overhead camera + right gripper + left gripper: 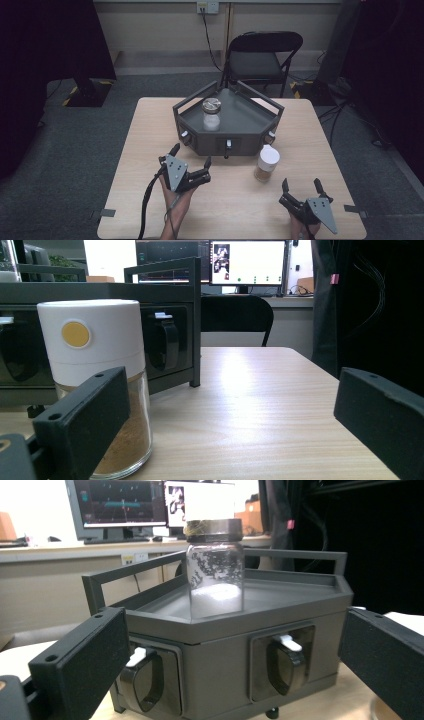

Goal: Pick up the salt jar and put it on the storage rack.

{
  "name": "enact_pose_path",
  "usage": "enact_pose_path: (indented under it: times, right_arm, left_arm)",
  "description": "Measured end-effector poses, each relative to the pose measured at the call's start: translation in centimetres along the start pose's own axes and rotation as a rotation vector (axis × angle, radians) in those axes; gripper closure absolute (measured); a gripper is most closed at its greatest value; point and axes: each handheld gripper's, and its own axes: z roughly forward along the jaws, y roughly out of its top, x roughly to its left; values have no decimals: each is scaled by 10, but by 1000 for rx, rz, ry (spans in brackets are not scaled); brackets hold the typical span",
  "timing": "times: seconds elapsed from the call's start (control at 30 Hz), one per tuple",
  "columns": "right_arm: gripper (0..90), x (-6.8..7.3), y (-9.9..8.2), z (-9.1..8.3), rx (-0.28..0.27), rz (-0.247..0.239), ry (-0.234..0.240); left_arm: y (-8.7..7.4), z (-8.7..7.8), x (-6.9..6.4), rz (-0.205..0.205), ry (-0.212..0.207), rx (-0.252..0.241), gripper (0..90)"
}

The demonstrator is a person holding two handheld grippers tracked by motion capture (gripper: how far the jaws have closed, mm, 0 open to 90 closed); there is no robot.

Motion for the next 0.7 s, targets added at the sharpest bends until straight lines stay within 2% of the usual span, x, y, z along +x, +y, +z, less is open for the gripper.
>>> enact_pose_path:
  times: [0.17, 0.33, 0.4, 0.53, 0.57, 0.67, 0.7]
  right_arm:
    - [1, 0, 0, 0, 0, 0, 0]
    - [1, 0, 0, 0, -1, 0, -2]
    - [1, 0, 0, 0, -1, -1, -2]
    - [1, 1, 0, 0, -2, -1, -4]
    - [1, 1, 0, 0, -2, -2, -4]
    - [1, 1, 0, 0, -2, -1, -5]
    - [1, 1, 0, 0, -2, -1, -5]
  left_arm:
    - [-15, -18, -5, -15, 24, -49, 0]
    - [-33, -30, -13, 15, 78, -58, 1]
    - [-37, -32, -11, 3, 69, -34, 1]
    - [-50, -35, -12, -36, 85, -15, 1]
    - [-50, -35, -12, -36, 85, -15, 0]
    - [-63, -36, -13, -68, 104, -34, 0]
    - [-65, -36, -14, -66, 116, -35, 0]
